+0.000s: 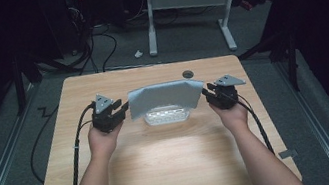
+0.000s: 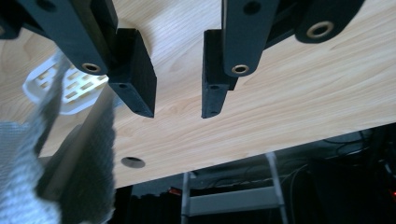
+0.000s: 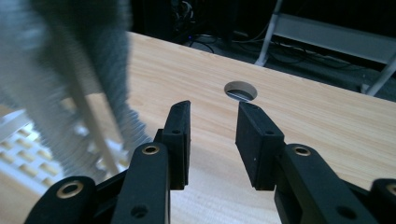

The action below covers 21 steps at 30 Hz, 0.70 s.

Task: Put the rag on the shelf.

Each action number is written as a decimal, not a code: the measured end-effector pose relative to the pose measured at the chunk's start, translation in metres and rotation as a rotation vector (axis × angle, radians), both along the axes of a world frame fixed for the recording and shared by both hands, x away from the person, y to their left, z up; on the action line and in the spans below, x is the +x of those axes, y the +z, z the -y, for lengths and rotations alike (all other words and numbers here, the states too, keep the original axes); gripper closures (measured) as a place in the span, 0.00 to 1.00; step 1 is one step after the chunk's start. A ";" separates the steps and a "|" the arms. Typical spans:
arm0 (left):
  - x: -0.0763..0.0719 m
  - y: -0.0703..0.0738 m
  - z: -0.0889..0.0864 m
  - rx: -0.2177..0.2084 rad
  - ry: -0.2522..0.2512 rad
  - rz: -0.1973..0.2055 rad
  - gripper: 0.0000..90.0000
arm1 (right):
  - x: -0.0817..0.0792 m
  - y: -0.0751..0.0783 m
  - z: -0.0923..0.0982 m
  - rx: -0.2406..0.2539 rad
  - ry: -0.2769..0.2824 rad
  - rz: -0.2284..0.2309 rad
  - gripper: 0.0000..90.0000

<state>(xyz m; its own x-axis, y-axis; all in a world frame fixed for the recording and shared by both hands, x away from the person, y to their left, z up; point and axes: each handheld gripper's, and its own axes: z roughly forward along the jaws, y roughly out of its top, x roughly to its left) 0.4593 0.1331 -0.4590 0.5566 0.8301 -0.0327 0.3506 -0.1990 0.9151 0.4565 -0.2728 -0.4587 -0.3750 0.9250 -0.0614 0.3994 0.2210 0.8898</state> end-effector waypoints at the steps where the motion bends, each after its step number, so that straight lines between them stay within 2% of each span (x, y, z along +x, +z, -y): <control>1: -0.003 0.000 -0.003 0.000 0.012 0.000 0.73 | -0.004 0.000 0.000 0.005 0.004 0.013 0.73; 2: -0.007 0.000 -0.007 0.002 0.035 -0.004 0.73 | -0.009 0.001 0.001 0.007 0.004 0.023 0.73; 3: -0.012 0.000 -0.010 -0.005 0.050 -0.007 0.73 | -0.013 0.002 0.001 0.015 0.006 0.013 0.72; 4: -0.017 0.001 -0.013 -0.008 0.058 -0.016 0.73 | -0.018 0.002 0.001 0.008 0.011 0.010 0.70; 6: -0.032 0.001 -0.018 0.000 0.058 -0.006 0.71 | -0.032 0.004 0.003 0.006 0.022 0.037 0.69; 8: -0.052 -0.002 -0.022 0.029 0.043 -0.002 0.70 | -0.048 0.005 0.004 0.005 0.027 0.051 0.66; 10: -0.072 -0.008 -0.026 0.021 0.009 -0.019 0.68 | -0.066 0.006 0.005 0.001 0.035 0.057 0.65; 13: -0.103 -0.021 -0.028 0.045 -0.038 -0.076 0.63 | -0.096 0.005 0.006 -0.018 0.043 0.075 0.63; 16: -0.134 -0.034 -0.024 0.034 -0.097 -0.143 0.59 | -0.124 0.000 0.002 -0.010 0.047 0.030 0.62; 18: -0.152 -0.045 -0.018 0.043 -0.135 -0.164 0.57 | -0.143 -0.007 -0.002 -0.003 0.060 0.009 0.60; 20: -0.166 -0.057 -0.011 0.073 -0.173 -0.176 0.56 | -0.159 -0.019 -0.010 -0.008 0.086 -0.026 0.58; 21: -0.168 -0.060 -0.008 0.097 -0.188 -0.199 0.57 | -0.167 -0.027 -0.013 -0.013 0.089 -0.038 0.57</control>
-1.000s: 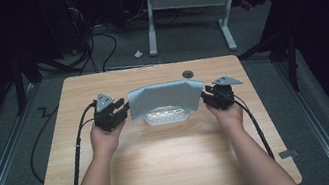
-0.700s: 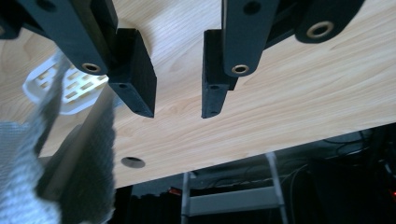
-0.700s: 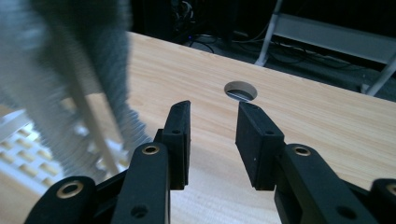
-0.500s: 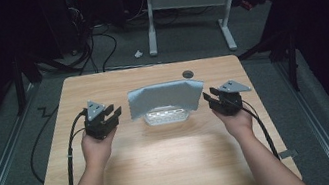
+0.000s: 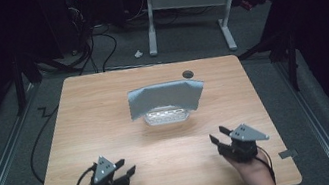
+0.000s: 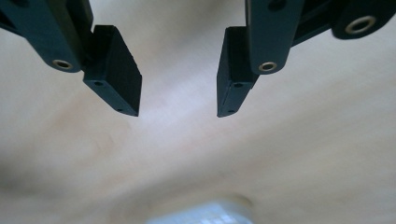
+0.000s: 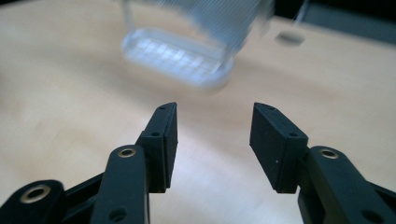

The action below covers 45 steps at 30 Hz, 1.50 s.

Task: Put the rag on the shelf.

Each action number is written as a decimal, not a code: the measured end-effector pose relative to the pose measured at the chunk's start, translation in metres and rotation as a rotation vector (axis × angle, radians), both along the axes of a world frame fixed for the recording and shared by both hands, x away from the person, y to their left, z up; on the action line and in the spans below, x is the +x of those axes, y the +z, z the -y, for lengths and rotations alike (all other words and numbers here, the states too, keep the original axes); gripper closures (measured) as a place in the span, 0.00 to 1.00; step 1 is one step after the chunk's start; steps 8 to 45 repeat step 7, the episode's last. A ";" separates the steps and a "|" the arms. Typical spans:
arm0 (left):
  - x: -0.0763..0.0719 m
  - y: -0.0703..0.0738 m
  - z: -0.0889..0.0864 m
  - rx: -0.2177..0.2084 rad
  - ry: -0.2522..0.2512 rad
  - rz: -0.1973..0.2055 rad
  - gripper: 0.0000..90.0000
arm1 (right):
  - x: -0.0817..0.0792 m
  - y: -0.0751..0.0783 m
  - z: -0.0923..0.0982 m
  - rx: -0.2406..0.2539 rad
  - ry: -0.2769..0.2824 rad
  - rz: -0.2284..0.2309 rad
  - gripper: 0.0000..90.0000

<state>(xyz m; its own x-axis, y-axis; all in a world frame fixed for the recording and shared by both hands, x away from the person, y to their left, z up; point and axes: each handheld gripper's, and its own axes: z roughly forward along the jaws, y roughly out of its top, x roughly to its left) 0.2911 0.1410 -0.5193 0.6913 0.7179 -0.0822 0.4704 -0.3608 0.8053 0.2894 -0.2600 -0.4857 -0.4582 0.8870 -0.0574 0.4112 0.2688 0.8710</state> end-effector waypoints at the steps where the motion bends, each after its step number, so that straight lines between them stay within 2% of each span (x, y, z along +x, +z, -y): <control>1: -0.001 -0.003 0.006 0.030 -0.030 -0.027 0.57 | -0.006 -0.007 -0.002 -0.003 -0.001 -0.005 0.58; 2: -0.001 -0.005 0.009 0.050 -0.044 -0.015 0.55 | -0.014 -0.017 -0.005 -0.036 0.002 -0.020 0.58; 3: -0.002 -0.006 0.012 0.062 -0.045 -0.007 0.55 | -0.016 -0.021 -0.008 -0.080 0.030 -0.037 0.56; 4: -0.001 -0.007 0.013 0.052 -0.047 -0.017 0.55 | -0.017 -0.024 -0.010 -0.112 0.044 -0.032 0.56; 5: 0.000 -0.007 0.014 0.037 -0.051 -0.020 0.55 | -0.017 -0.026 -0.010 -0.121 0.044 -0.035 0.55; 7: 0.001 -0.005 0.016 0.022 -0.049 -0.008 0.54 | -0.013 -0.030 -0.008 -0.091 0.024 -0.076 0.54; 45: 0.001 -0.005 0.016 0.022 -0.049 -0.008 0.54 | -0.013 -0.030 -0.008 -0.091 0.024 -0.076 0.54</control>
